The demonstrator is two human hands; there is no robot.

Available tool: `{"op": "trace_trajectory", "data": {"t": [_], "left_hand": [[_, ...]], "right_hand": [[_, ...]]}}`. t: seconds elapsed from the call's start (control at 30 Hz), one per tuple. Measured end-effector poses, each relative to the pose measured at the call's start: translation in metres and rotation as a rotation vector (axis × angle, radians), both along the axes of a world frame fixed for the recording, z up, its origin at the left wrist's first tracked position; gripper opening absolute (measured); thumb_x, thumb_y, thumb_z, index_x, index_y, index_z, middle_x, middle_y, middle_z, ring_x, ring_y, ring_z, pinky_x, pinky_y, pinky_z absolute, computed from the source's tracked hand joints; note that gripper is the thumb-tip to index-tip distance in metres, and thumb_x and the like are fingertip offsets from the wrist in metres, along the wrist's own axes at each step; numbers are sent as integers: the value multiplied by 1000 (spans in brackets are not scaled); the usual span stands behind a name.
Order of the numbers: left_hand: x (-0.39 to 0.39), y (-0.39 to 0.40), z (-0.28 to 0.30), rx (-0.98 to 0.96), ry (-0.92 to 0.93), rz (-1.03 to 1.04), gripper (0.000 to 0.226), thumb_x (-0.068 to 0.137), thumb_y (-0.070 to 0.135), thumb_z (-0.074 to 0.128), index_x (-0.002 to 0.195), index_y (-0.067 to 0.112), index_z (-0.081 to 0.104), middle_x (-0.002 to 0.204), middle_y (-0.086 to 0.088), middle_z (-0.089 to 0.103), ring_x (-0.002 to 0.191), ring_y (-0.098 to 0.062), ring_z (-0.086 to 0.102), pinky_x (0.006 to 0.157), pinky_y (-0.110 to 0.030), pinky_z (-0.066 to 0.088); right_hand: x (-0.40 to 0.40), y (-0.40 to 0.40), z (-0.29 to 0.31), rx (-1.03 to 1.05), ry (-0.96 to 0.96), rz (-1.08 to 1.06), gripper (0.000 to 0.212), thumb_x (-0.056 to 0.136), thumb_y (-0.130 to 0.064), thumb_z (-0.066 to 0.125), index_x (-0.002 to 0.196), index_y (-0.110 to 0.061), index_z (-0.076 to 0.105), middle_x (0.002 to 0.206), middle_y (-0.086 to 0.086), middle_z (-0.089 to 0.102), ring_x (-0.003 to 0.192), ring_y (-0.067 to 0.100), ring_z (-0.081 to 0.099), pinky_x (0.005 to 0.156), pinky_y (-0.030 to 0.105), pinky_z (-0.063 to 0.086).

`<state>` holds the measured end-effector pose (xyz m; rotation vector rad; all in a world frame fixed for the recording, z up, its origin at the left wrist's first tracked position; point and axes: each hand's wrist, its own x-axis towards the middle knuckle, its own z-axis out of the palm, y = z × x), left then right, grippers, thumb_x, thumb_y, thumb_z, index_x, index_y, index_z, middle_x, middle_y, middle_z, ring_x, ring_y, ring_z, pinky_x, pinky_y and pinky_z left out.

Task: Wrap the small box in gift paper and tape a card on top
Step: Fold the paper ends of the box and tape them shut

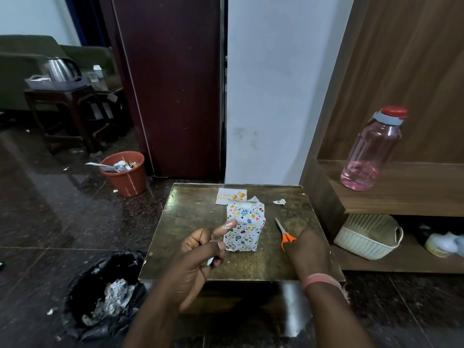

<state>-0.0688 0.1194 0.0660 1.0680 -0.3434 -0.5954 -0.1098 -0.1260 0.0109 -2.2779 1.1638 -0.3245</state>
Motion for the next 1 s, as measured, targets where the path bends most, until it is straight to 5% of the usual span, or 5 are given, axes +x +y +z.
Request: {"op": "trace_trajectory", "data": {"t": [0.13,0.33,0.5,0.6,1.0], "left_hand": [[1,0,2,-15,24,4,33,63,16,78,52,26,48,137,-10,68,65,-10,49,61,-24,39],[6,-5,2,-21,22,-3,34,67,17,77,56,25,46,137,-11,67,69,-14,47,63,-26,38],[15,-3,2,-23,18,-2,33,69,18,77,56,24,47,139,-12,65,69,-13,51,64,-26,39],[21,-1,4,-28,4,-10,33,70,18,76,54,26,47,140,-9,66,68,-12,50,61,-22,41],[40,-4,5,-112,-4,-164,29,79,13,69,60,23,49,145,-18,60,67,-10,51,62,-22,42]], "right_hand": [[-17,-8,37,326,-313,-29,31,77,-34,78,61,-11,64,60,12,61,57,26,58,60,34,42],[-34,31,84,1339,-600,396,23,94,-2,57,79,2,75,85,18,71,61,13,66,59,20,58],[-30,48,65,1422,-376,553,8,84,-7,74,82,0,75,84,17,67,60,16,66,54,23,56],[-29,41,57,1509,-230,755,26,81,-22,84,91,-1,72,87,16,65,63,19,68,54,26,57],[-14,38,43,1570,-36,1082,25,96,-25,69,106,-2,66,99,15,58,71,16,70,58,24,58]]}}
